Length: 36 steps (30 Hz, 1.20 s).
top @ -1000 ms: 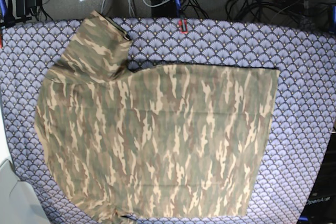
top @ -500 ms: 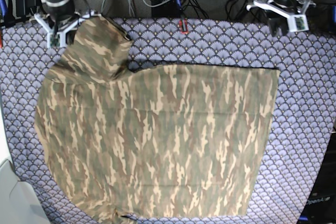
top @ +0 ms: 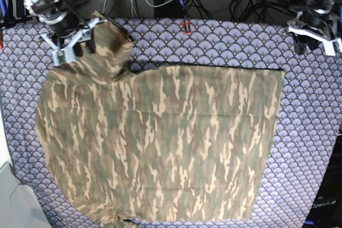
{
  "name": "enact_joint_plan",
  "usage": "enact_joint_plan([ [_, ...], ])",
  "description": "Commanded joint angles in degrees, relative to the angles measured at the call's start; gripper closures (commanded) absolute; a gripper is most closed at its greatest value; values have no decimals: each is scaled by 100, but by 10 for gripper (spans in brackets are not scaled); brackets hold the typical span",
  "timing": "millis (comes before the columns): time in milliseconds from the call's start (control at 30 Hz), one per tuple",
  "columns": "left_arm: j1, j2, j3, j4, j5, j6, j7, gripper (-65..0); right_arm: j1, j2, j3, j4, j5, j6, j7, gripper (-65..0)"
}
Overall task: Fold the T-shirt properly
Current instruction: 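Move the right gripper to the folded sleeve corner of the camouflage shirt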
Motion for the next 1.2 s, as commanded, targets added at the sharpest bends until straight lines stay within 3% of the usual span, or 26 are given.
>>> enact_joint_plan([
  [0,-2,-55,-104,87,-32,-28,-56,-257,6,29,225,99,323,168,1,-237],
  [67,-46,-55,-166,87,-32,-28,-47,-257,138,20,647,82,885,432,-263,-259],
  [267,-46,-81,-166,87,-14,-28,-47,-257,472,29,1737,-182,2213,1658,-1379,-309],
  [433,-46,-55,-174,87,-14,-28,-47,-257,674,-59,2150,-665,2503,1658,-1960,-319],
  [633,-10,-55,-192,87,3,-28,-47,-257,683,-42,2176,-1553,2512,1658,-1933,-319],
  [1167,16,-55,-254,78,21,-28,-39,-257,666,-77,1904,-2318,2512,1658,-1977,-316],
])
